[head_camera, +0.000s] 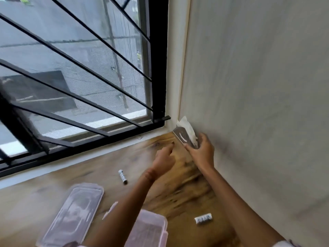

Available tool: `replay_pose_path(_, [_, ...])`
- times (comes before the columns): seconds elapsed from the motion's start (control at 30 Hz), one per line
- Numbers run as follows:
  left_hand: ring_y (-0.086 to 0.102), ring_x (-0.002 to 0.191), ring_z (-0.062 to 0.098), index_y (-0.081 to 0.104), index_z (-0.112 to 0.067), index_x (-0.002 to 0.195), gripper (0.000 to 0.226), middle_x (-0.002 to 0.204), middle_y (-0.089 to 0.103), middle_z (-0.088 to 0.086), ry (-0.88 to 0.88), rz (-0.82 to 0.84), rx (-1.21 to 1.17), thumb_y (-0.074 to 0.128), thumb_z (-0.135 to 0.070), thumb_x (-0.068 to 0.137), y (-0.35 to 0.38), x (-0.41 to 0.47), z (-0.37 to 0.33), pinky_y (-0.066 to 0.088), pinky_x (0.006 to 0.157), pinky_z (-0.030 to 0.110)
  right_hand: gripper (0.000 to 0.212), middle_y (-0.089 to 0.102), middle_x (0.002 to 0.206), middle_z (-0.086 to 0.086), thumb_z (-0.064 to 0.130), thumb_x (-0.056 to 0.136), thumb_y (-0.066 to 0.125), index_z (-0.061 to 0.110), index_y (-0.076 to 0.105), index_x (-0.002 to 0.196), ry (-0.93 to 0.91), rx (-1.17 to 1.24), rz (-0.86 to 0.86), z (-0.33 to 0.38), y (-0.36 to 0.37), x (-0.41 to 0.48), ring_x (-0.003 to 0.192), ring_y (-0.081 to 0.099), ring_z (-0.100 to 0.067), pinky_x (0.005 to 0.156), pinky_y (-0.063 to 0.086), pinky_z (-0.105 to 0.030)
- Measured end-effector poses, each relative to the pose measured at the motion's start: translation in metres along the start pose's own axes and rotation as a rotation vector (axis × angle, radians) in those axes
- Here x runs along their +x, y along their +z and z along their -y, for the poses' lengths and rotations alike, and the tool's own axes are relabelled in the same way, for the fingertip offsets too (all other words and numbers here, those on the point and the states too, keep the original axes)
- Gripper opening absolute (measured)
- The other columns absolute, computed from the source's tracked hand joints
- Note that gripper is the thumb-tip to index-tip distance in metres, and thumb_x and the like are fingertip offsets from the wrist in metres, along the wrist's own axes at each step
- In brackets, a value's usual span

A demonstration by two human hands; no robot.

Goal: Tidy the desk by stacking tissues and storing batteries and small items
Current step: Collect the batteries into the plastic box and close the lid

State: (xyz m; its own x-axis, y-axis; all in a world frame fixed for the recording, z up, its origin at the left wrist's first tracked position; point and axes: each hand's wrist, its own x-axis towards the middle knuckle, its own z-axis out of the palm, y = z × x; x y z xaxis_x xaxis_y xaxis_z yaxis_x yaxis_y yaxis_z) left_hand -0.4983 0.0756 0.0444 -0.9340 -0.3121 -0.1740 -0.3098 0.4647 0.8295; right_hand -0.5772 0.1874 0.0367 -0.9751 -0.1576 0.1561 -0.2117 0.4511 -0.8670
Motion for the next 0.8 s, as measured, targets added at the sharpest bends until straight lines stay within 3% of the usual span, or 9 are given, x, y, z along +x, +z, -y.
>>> replay_pose_path(0.1, [0.037, 0.134, 0.019, 0.032, -0.011, 0.143, 0.059, 0.147, 0.038, 0.008, 0.041, -0.043, -0.070, 0.036, 0.005, 0.086, -0.012, -0.043, 0.002, 0.031, 0.113, 0.036, 0.059, 0.059, 0.119, -0.004, 0.025, 0.076, 0.075, 0.011, 0.049, 0.127, -0.071, 0.036, -0.008, 0.019, -0.009, -0.035, 0.098, 0.055, -0.012, 0.077, 0.041, -0.013])
replay_pose_path(0.23, [0.043, 0.130, 0.018, 0.039, -0.009, 0.139, 0.055, 0.140, 0.045, 0.003, 0.092, -0.121, -0.124, 0.038, 0.009, 0.088, -0.019, -0.104, 0.010, 0.035, 0.107, 0.027, 0.049, 0.060, 0.118, -0.006, 0.027, 0.079, 0.072, 0.012, 0.052, 0.121, -0.155, 0.085, 0.011, 0.039, -0.012, -0.091, 0.105, 0.056, -0.018, 0.084, 0.045, -0.023])
replay_pose_path(0.4, [0.044, 0.126, 0.010, 0.042, -0.006, 0.137, 0.049, 0.134, 0.048, -0.001, 0.144, -0.213, -0.224, 0.038, 0.007, 0.090, -0.023, -0.193, 0.028, 0.034, 0.097, 0.011, 0.042, 0.057, 0.119, -0.004, 0.027, 0.083, 0.068, 0.013, 0.053, 0.119, -0.195, 0.144, 0.035, 0.054, -0.017, -0.174, 0.108, 0.051, -0.014, 0.085, 0.040, -0.021])
replay_pose_path(0.47, [0.047, 0.121, 0.008, 0.047, -0.008, 0.134, 0.045, 0.130, 0.053, -0.002, 0.150, -0.303, -0.216, 0.041, 0.004, 0.091, -0.023, -0.229, 0.041, 0.039, 0.095, 0.012, 0.040, 0.057, 0.120, -0.004, 0.025, 0.084, 0.067, 0.013, 0.054, 0.119, -0.198, 0.164, 0.045, 0.057, -0.019, -0.213, 0.108, 0.050, -0.013, 0.086, 0.040, -0.022])
replay_pose_path(0.6, [0.052, 0.109, 0.008, 0.053, -0.001, 0.127, 0.042, 0.120, 0.057, 0.000, 0.147, -0.400, -0.305, 0.042, 0.011, 0.088, -0.018, -0.307, 0.061, 0.040, 0.079, -0.003, 0.034, 0.061, 0.112, -0.004, 0.019, 0.083, 0.066, 0.008, 0.057, 0.114, -0.223, 0.207, 0.072, 0.063, -0.019, -0.291, 0.105, 0.055, -0.018, 0.087, 0.043, -0.027])
replay_pose_path(0.7, [0.058, 0.099, 0.012, 0.058, -0.001, 0.122, 0.042, 0.111, 0.063, 0.003, 0.122, -0.493, -0.393, 0.042, 0.014, 0.086, -0.015, -0.366, 0.080, 0.045, 0.076, 0.004, 0.025, 0.057, 0.102, 0.002, 0.015, 0.085, 0.065, 0.007, 0.059, 0.108, -0.231, 0.252, 0.162, 0.064, -0.019, -0.353, 0.099, 0.055, -0.015, 0.085, 0.044, -0.024])
replay_pose_path(0.8, [0.063, 0.104, 0.011, 0.062, -0.007, 0.117, 0.037, 0.109, 0.068, 0.004, 0.059, -0.539, -0.454, 0.046, 0.010, 0.088, -0.012, -0.420, 0.104, 0.049, 0.091, 0.023, 0.018, 0.060, 0.098, 0.004, 0.016, 0.085, 0.065, 0.014, 0.060, 0.102, -0.228, 0.275, 0.248, 0.060, -0.020, -0.414, 0.092, 0.057, -0.010, 0.080, 0.047, -0.021])
